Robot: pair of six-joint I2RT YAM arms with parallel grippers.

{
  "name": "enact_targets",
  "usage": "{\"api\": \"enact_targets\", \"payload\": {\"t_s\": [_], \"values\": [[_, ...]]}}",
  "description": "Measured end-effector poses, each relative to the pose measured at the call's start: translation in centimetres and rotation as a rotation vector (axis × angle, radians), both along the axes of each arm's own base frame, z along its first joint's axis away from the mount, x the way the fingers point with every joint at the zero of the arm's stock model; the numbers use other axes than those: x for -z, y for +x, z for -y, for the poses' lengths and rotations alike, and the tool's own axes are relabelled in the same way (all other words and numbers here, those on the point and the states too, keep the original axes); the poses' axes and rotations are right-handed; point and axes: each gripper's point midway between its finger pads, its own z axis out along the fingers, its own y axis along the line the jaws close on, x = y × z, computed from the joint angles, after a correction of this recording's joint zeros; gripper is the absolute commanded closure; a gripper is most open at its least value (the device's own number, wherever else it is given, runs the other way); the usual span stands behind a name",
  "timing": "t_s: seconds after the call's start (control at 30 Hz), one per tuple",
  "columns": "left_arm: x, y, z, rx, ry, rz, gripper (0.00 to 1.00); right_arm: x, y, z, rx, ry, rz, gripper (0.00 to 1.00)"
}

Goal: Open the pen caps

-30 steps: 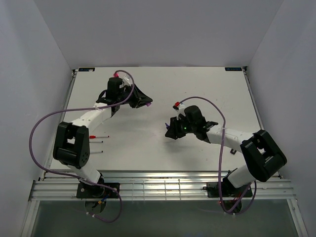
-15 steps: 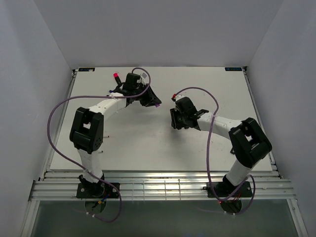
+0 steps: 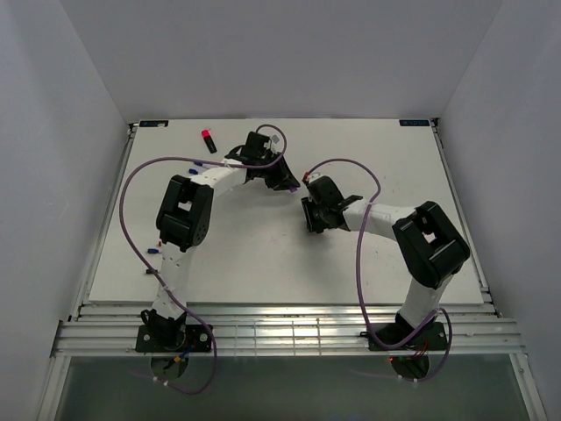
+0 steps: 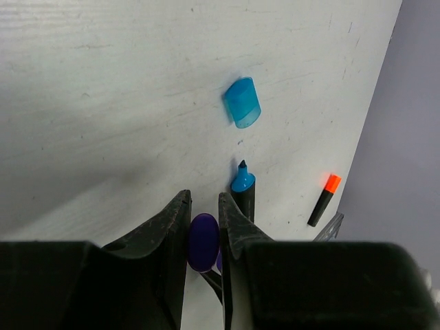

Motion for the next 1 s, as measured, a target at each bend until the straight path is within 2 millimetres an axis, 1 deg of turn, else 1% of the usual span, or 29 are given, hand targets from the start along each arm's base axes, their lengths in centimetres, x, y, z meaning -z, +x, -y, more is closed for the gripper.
{"api": "enact_targets", "payload": {"t_s": [0.13, 0.27, 0.33, 0.37, 0.47, 0.57, 0.73, 0.83, 0.97, 1.0], "values": [[0.6, 1.0, 0.9, 0.012, -0.020, -0.004, 0.93, 0.0, 0.4, 0.0, 0.006, 0.003, 0.008, 0.73], [1.5, 1.4, 1.6, 0.026, -0.040, -0.015, 0.91, 0.0, 0.7, 0.3, 0.016, 0.004, 0.009, 0.68], [2.0, 1.4, 1.8, 0.033, -0.045, -0.026, 0.87, 0.0, 0.9, 0.5, 0.021, 0.005, 0.009, 0.64], [2.2, 1.4, 1.9, 0.033, -0.048, -0.032, 0.87, 0.0, 0.9, 0.5, 0.022, 0.005, 0.010, 0.60], [3.3, 1.4, 2.1, 0.034, -0.052, -0.047, 0.83, -0.1, 1.3, 0.5, 0.023, 0.008, 0.010, 0.54], [3.8, 1.2, 2.3, 0.041, -0.066, -0.069, 0.82, -0.1, 1.6, 0.4, 0.022, 0.015, 0.007, 0.52], [3.2, 1.4, 2.6, 0.046, -0.083, -0.064, 0.81, -0.1, 2.0, 0.3, 0.026, 0.017, 0.008, 0.51], [3.0, 1.5, 2.7, 0.048, -0.090, -0.061, 0.78, -0.1, 2.0, 0.3, 0.024, 0.016, 0.009, 0.51], [3.1, 1.4, 2.9, 0.053, -0.092, -0.063, 0.72, -0.5, 2.0, 0.4, 0.014, 0.013, 0.017, 0.51], [3.2, 1.4, 3.0, 0.054, -0.092, -0.064, 0.68, -0.9, 2.1, 0.4, 0.010, 0.015, 0.026, 0.51]]}}
